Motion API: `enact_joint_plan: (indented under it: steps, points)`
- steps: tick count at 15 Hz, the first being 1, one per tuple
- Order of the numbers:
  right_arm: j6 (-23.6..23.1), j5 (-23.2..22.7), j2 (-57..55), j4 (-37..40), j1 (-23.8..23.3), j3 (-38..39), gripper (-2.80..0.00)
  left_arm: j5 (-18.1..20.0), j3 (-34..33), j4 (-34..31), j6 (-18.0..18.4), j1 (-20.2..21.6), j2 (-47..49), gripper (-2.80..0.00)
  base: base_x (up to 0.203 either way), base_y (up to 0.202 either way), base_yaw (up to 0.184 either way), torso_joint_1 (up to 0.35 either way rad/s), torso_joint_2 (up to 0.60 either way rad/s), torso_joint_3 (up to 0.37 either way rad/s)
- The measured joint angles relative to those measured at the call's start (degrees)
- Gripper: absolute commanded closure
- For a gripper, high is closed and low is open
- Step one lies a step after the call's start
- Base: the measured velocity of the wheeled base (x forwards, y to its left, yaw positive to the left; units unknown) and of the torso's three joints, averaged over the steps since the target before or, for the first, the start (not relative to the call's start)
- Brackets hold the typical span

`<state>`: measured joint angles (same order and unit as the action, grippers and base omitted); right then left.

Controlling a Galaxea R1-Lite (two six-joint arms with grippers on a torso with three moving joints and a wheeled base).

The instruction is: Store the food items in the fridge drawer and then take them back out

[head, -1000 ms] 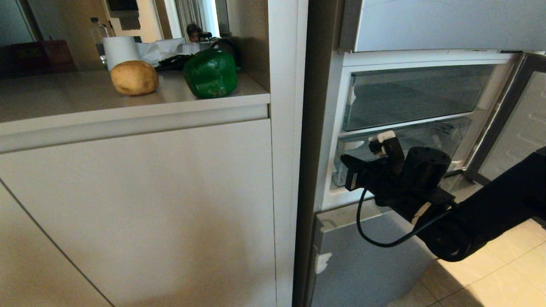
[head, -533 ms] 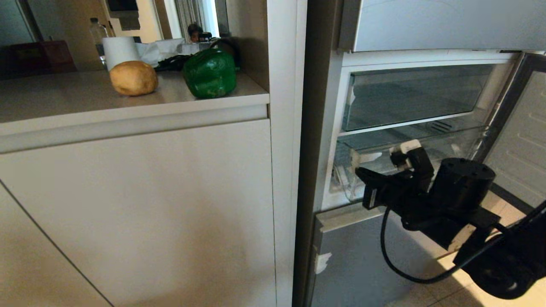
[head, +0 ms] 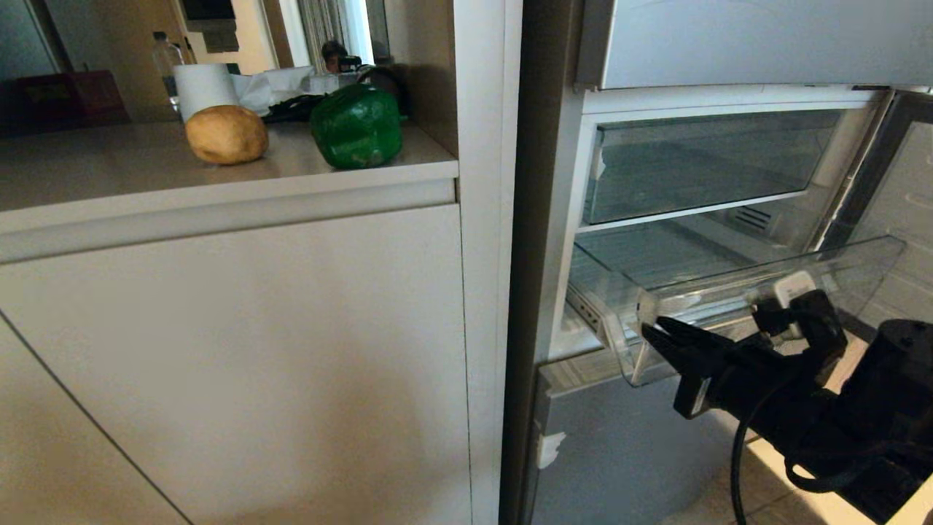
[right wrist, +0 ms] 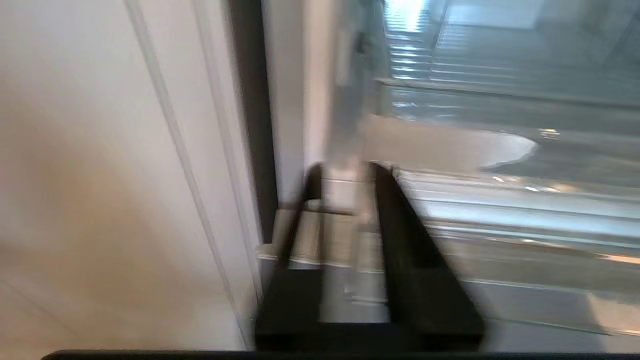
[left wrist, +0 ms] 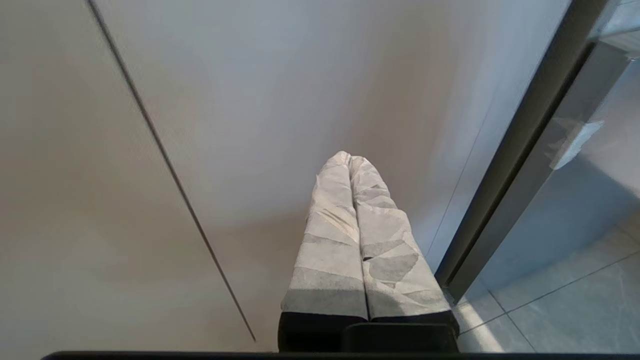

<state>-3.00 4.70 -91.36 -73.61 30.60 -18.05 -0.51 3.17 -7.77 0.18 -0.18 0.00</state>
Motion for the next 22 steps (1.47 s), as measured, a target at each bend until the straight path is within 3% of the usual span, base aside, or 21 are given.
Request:
enact_joint_plan:
  steps: [3,9,10,14,17,19,22]
  points:
    - [0.05,0.62,1.68,0.16,0.66,1.54,-2.80,0.00,-0.01,-0.02,0.00,0.00,0.00,0.00,0.000,0.000,0.000,0.000,0.00,0.000]
    - [-0.09,7.92,10.61,0.47,7.29,7.84,-2.80,0.00,0.00,-0.02,0.00,0.00,0.00,0.00,0.000,0.000,0.000,0.000,0.00,0.000]
    - [-0.13,8.14,12.80,0.49,7.72,8.92,0.00,0.00,0.00,-0.02,-0.02,0.00,0.00,0.00,0.000,0.000,0.000,0.000,0.00,0.000]
    - [-0.06,10.93,22.06,3.66,7.96,8.69,0.00,0.00,0.00,-0.02,0.00,-0.04,0.00,0.00,0.000,0.000,0.000,0.000,0.00,0.000]
    - [1.47,15.69,28.65,18.22,5.75,1.04,0.00,0.00,0.00,-0.02,0.00,0.00,0.00,0.00,0.000,0.000,0.000,0.000,0.00,0.000]
    - [3.00,18.22,33.71,29.43,0.04,-2.49,0.00,0.00,0.00,-0.02,0.00,-0.04,0.00,0.00,0.000,0.000,0.000,0.000,0.00,0.000]
    - [3.48,18.85,42.12,42.70,-14.08,-4.10,0.00,0.00,-0.01,0.00,0.00,0.00,0.00,0.00,0.000,0.000,0.000,0.000,0.00,0.000]
